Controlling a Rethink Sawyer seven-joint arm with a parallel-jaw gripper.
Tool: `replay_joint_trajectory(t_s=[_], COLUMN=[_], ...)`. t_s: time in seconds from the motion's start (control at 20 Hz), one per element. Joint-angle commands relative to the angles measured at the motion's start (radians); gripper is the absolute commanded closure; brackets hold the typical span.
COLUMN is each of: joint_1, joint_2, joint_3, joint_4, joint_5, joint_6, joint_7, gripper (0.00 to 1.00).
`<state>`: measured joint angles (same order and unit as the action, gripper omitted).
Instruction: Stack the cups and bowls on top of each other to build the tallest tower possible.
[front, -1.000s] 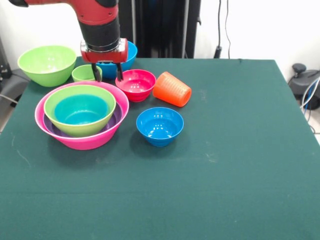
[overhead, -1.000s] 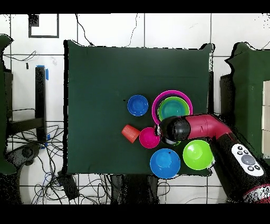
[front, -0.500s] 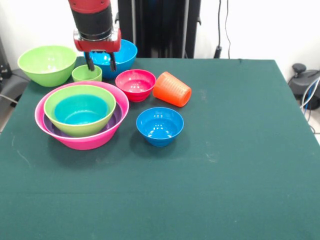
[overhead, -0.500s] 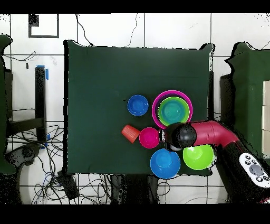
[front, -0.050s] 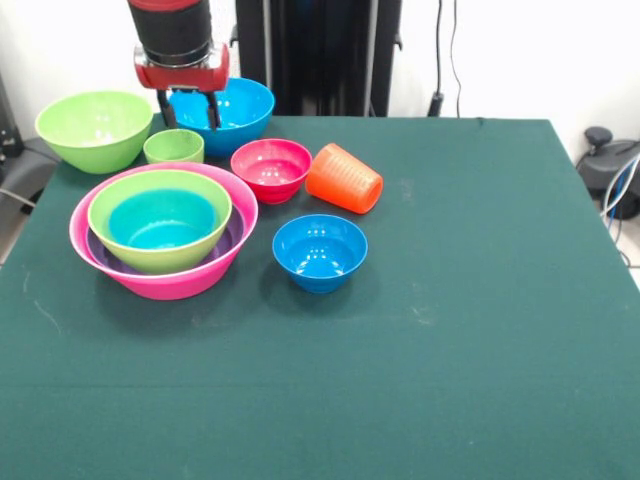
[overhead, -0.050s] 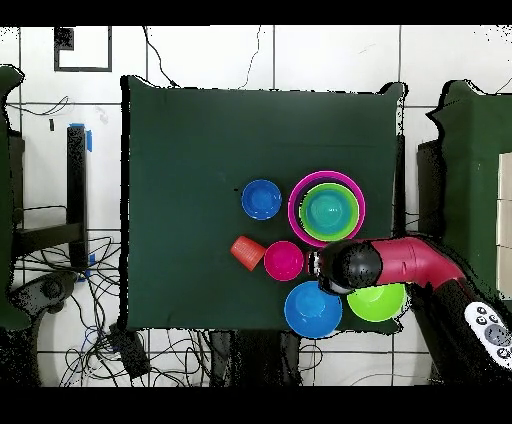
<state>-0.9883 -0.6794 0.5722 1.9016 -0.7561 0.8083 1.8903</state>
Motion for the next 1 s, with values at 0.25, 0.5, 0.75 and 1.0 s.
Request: replay_joint_trajectory(t_s=[0.25,0.5,0.75,1.0], joint_1=[0.001,0.001,0.001,-0.008], joint_2=[0.007,0.054,0.1,0.141], joint_3=[-0.01,-0.027,-0.051,-0.066], joint_4=[0.091,0.093,0.097,0.092], joint_5=[-0.078,-0.106,-0.14,-0.171], joint_6=[0.028,0.003,-0.034,-0.064], joint_7=[-0.2,-0.184,-0.151,-0.131], gripper=[0.0,0.0,0.0,0.0])
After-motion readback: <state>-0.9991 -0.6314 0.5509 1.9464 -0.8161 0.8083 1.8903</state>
